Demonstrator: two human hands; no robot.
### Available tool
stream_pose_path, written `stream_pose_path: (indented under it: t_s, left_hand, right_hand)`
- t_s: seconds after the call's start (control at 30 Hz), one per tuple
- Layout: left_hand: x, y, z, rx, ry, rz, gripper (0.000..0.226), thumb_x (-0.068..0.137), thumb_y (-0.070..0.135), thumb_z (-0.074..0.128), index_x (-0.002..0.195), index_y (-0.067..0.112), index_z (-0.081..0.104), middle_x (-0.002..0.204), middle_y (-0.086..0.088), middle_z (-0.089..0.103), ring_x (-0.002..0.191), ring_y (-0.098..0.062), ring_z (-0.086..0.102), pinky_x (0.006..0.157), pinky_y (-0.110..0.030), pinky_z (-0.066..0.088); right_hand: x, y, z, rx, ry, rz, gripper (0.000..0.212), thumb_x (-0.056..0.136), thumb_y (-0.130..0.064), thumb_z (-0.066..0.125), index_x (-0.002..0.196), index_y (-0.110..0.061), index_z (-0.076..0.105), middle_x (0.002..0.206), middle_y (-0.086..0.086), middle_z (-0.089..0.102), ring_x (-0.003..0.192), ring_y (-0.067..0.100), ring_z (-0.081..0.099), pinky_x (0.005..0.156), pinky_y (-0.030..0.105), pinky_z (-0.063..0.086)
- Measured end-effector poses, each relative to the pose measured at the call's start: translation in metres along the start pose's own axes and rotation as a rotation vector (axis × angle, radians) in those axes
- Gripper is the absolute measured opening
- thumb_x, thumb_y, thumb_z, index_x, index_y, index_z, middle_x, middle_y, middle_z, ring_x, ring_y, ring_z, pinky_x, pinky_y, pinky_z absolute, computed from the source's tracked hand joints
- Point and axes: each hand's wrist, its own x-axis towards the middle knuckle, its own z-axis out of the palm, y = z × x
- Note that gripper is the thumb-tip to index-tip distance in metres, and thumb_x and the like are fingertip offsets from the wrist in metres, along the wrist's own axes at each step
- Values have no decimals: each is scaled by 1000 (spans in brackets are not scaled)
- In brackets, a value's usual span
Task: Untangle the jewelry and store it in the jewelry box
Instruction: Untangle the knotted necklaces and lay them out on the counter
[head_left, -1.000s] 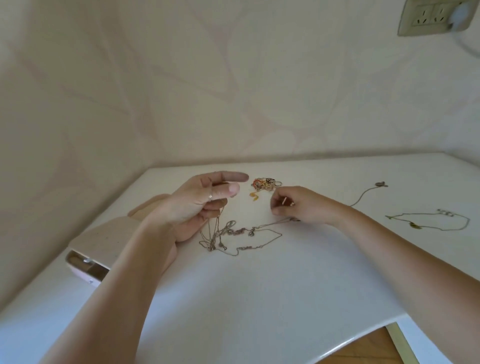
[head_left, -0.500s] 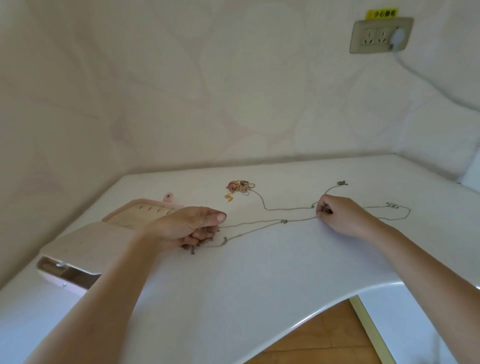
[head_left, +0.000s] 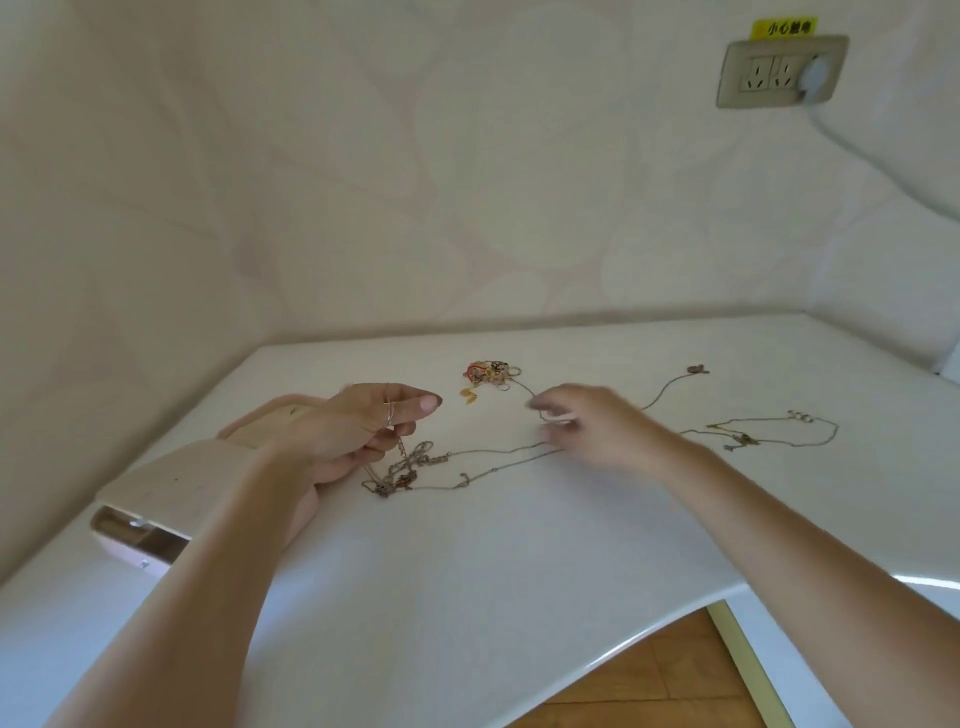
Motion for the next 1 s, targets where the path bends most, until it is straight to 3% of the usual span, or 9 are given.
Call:
stream_pose_path:
  t_s: [0.03,0.1,0.2,0.37,0.53,0.73,0.87,1.0]
  left_hand:
    - [-1,1,0,-23,40,12,86,33,59,88,104,16,65,60,7,47,40,-4,23,33,-13,19]
    - [-3,6,2,-32,195,51,67,58,49,81,112,15,59,71,1,50,38,-4,26,33,-13,19]
    - [-6,16,-8,22,444,134,52,83,38,66,125,13,49,80,-3,51,40,-5,33,33,-14,23]
    - [-32,28,-35,-21,504,186,37,82,36,66,109,11,62,77,1,44,36,-2,28,32,-13,20]
    - [-50,32,-57,-129,500,208,43,66,45,67,96,14,67,71,5,38,37,-2,24,31,-13,15]
    - [-57,33,-62,-124,518,214,41,69,45,65,96,14,66,50,14,38,35,-2,23,31,-13,15]
    - [-52,34,-54,-63,499,245,41,70,46,65,95,13,66,46,14,26,38,-2,20,34,-14,13]
    - [-56,37,-62,-248,617,332,32,88,43,59,98,13,62,45,14,20,39,-3,17,37,-18,10]
  right_hand:
    - [-3,-14,16,29,-122,-74,44,96,-23,53,139,-16,45,143,-4,45,131,13,43,103,16,30]
    - [-7,-29,42,-103,-316,-181,55,101,-37,36,151,-20,17,158,-9,14,145,9,13,117,24,10]
    - [-6,-21,48,-359,-325,-125,62,101,-47,18,152,-19,-1,159,-4,-8,147,13,-6,117,29,-3]
    - [3,9,20,-374,-312,102,63,100,-49,16,152,-18,-4,159,-4,-11,147,14,-7,118,33,-2]
    - [7,23,11,-413,-280,187,63,100,-50,16,152,-18,-2,159,-3,-10,147,17,-5,117,36,-2]
    - [7,30,11,-521,-184,349,69,98,-54,11,152,-12,0,160,4,-7,147,23,-7,117,40,-4]
    - [9,32,3,-611,-170,490,77,97,-58,10,151,-4,1,160,9,-6,147,26,-10,117,40,-6]
    - [13,34,-3,-653,-189,559,82,95,-61,9,150,-2,0,160,10,-4,147,25,-10,118,39,-6]
